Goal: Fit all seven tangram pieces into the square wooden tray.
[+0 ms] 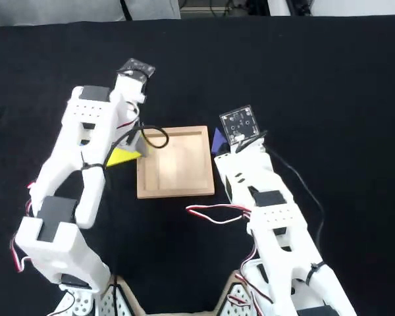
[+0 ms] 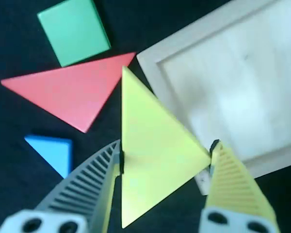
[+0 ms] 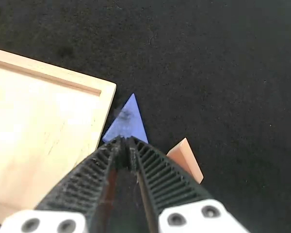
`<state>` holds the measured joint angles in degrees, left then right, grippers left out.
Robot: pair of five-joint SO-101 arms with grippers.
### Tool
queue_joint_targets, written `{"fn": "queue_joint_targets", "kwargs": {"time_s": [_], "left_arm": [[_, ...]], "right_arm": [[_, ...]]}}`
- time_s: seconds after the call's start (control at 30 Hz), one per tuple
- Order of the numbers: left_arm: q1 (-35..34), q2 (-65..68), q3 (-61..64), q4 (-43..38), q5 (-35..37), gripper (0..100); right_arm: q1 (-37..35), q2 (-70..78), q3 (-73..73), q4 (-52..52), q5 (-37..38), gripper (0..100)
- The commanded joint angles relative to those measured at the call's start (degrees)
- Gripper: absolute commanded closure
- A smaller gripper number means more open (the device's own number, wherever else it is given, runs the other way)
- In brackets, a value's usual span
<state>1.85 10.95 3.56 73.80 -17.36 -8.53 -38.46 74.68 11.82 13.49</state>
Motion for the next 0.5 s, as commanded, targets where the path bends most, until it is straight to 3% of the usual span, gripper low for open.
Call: {"fn": "queue_joint_targets", "kwargs": {"time_s": [0.0, 0.2, 0.47], "left_arm": [[2.6, -4.7, -3.5, 0.5, 14.7, 83], [5.1, -4.9, -4.9, 0.9, 40.6, 83], [8.5, -4.7, 0.0, 0.3, 51.6, 83]], "right_arm": [[-0.7, 0.1, 0.0, -1.5, 0.5, 98.6], [-0.7, 0.0, 0.2, -1.5, 0.5, 98.6], [6.7, -0.4, -1.2, -1.5, -2.7, 98.6]]}}
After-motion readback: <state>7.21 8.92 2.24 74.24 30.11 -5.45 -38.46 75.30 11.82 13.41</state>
